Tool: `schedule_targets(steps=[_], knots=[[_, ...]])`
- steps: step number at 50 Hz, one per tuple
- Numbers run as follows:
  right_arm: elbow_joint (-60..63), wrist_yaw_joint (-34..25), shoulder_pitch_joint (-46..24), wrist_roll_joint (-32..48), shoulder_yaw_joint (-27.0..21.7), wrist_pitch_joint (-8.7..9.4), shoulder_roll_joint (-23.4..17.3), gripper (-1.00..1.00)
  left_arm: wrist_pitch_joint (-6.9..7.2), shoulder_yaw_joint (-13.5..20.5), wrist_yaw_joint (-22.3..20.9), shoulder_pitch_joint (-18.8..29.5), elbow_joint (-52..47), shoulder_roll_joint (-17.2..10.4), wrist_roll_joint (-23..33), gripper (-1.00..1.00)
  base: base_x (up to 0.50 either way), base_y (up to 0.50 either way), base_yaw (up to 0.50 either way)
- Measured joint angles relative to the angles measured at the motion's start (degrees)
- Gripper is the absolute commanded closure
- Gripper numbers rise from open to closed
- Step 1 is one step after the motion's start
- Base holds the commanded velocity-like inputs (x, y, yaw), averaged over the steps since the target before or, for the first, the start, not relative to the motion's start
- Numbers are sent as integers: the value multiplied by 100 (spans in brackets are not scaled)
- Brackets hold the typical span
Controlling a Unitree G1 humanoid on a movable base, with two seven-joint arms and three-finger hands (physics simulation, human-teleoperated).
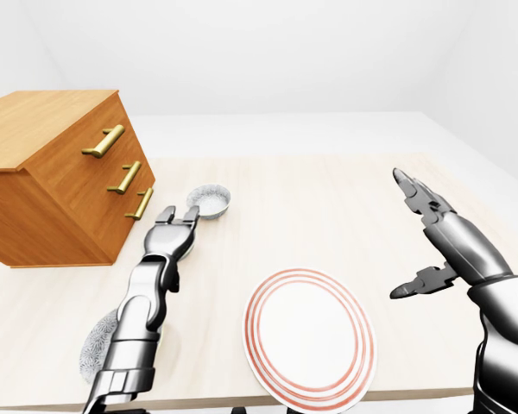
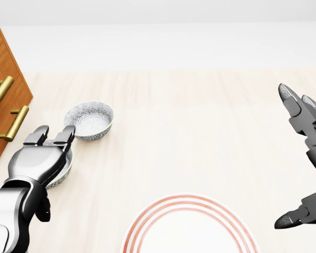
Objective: Put the bowl in the middle on the plate.
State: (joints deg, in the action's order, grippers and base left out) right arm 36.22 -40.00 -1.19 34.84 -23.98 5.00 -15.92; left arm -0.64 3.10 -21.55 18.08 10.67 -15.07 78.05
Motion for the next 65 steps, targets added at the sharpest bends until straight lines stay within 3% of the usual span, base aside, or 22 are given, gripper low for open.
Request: schedule_targets(steps=[26,65], knots=[[90,0,7,23,-10,0,-4,-100,80,-118,165,62,222,75,-20,-100,0,0,0],[63,0,2,18,-6,0,-2,-100,138,-109,325,311,680,-50,-19,-100,0,0,0]])
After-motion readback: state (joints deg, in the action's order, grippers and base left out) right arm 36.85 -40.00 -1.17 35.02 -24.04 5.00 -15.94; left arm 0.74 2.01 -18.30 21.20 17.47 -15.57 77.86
